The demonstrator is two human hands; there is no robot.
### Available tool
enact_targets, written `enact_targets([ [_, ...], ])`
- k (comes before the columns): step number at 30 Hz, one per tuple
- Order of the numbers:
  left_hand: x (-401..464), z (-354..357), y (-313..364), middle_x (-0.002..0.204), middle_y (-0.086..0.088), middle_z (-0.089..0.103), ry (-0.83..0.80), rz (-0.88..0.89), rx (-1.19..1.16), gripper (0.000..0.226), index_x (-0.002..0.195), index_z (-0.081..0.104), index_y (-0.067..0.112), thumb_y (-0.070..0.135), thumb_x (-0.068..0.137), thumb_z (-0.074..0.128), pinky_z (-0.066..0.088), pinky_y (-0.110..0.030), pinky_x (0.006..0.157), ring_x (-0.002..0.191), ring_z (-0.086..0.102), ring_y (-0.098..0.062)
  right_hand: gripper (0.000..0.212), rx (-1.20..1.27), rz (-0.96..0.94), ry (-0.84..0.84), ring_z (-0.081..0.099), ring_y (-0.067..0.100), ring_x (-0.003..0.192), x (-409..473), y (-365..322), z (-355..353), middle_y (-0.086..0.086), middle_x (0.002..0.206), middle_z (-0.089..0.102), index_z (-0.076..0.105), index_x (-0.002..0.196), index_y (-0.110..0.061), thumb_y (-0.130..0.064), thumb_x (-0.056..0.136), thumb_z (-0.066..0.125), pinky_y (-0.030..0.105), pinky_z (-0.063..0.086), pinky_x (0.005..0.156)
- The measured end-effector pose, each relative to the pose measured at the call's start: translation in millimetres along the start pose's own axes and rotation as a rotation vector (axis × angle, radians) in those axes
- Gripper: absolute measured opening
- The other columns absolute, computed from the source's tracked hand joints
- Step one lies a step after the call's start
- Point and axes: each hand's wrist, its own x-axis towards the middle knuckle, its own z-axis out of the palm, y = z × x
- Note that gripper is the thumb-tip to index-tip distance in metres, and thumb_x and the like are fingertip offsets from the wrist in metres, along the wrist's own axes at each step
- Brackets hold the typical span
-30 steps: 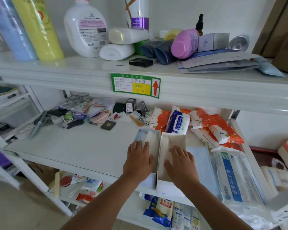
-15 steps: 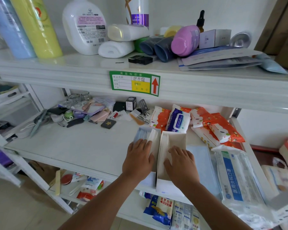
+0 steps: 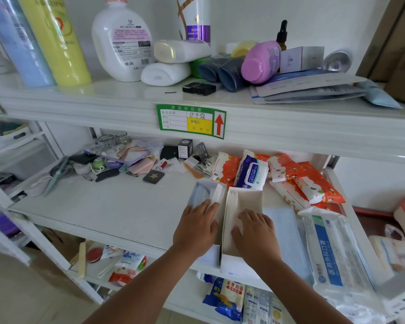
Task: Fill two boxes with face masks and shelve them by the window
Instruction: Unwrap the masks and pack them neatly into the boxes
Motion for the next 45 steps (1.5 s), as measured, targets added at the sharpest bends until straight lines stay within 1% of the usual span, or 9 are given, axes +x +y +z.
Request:
enact_targets([
  [5,-1.5,-2.5,-0.4,0.154,0.002,0.035,0.028,0.07,-0.012,0.047,0.146,0.031,0.028,0.038,0.1,0.029,0.023,-0.035,0.119,0.141,0.035,-0.017,0.026,0.001,-0.002,0.008,0.048,0.014,0.122,0.7,0.1,0.6,-0.007,0.128,0.056,0.052,0.117,-0.022,-0.033,0.096,0.043,0.026,0.026,0.113],
  [10,-3.1,-6.3,1.9,0.155,0.002,0.033,0.039,0.075,-0.119,0.046,0.147,0.029,0.027,0.034,0.101,0.035,0.051,-0.026,0.095,0.12,0.057,-0.015,0.024,0.012,0.0,0.011,0.048,0.014,0.122,0.4,1.4,2.9,-0.008,0.127,0.057,0.053,0.116,-0.023,-0.034,0.096,0.044,0.026,0.027,0.113],
  [12,-3.2,-6.7,2.0,0.156,0.003,0.029,0.014,0.073,-0.135,0.047,0.147,0.026,0.028,0.034,0.102,0.035,0.055,-0.024,0.089,0.116,0.059,-0.014,0.024,0.012,0.0,0.013,0.048,0.015,0.121,0.5,1.8,3.5,-0.007,0.127,0.057,0.053,0.115,-0.023,-0.034,0.096,0.044,0.026,0.028,0.112],
  [16,-1.6,-10.9,3.6,0.159,-0.001,0.021,-0.032,0.071,-0.172,0.052,0.148,0.023,0.024,0.036,0.1,0.04,0.05,-0.031,0.1,0.135,0.043,-0.02,0.021,0.035,0.019,0.01,0.049,0.016,0.119,1.2,2.7,5.5,-0.008,0.124,0.058,0.054,0.111,-0.024,-0.033,0.095,0.045,0.027,0.031,0.111],
  [20,3.7,-11.3,1.4,0.16,-0.006,0.014,-0.094,-0.04,-0.232,0.078,0.148,0.017,0.021,0.05,0.088,0.058,0.04,-0.038,0.109,0.144,0.026,-0.026,0.019,0.044,0.032,0.008,0.049,0.017,0.118,1.2,2.0,6.1,-0.008,0.122,0.059,0.054,0.109,-0.025,-0.033,0.094,0.045,0.028,0.033,0.109],
  [27,17.8,-7.8,10.6,0.135,-0.008,0.04,-0.117,-0.189,-0.258,0.08,0.135,0.035,0.014,0.043,0.072,0.076,0.041,-0.033,0.097,0.123,0.041,-0.026,0.017,0.019,0.001,0.019,0.05,0.014,0.111,0.7,0.0,0.2,-0.006,0.115,0.06,0.054,0.103,-0.023,-0.029,0.094,0.042,0.024,0.031,0.107],
  [34,35.5,-6.4,25.0,0.144,-0.014,0.039,-0.175,-0.434,-0.358,0.078,0.144,0.028,0.011,0.028,0.082,0.071,0.042,-0.039,0.105,0.132,0.041,-0.031,0.018,0.032,-0.001,0.021,0.05,0.015,0.111,0.1,1.1,2.1,-0.005,0.115,0.06,0.054,0.103,-0.023,-0.029,0.094,0.04,0.025,0.033,0.108],
  [39,34.4,-8.1,26.2,0.117,-0.005,0.063,-0.128,-0.42,-0.39,0.043,0.123,0.048,0.014,0.011,0.085,0.064,0.053,-0.031,0.082,0.106,0.061,-0.023,0.019,0.036,-0.007,0.025,0.051,0.013,0.112,-0.5,2.4,1.7,-0.007,0.117,0.06,0.054,0.105,-0.023,-0.029,0.094,0.039,0.025,0.032,0.11],
  [45,30.2,-27.3,24.1,0.112,-0.004,0.064,-0.092,-0.474,-0.565,0.051,0.126,0.05,0.018,-0.002,0.081,0.059,0.043,-0.02,0.055,0.089,0.058,-0.019,0.018,0.053,-0.011,0.014,0.053,0.01,0.111,0.2,4.5,3.5,-0.009,0.116,0.06,0.052,0.104,-0.026,-0.031,0.095,0.038,0.026,0.031,0.113],
])
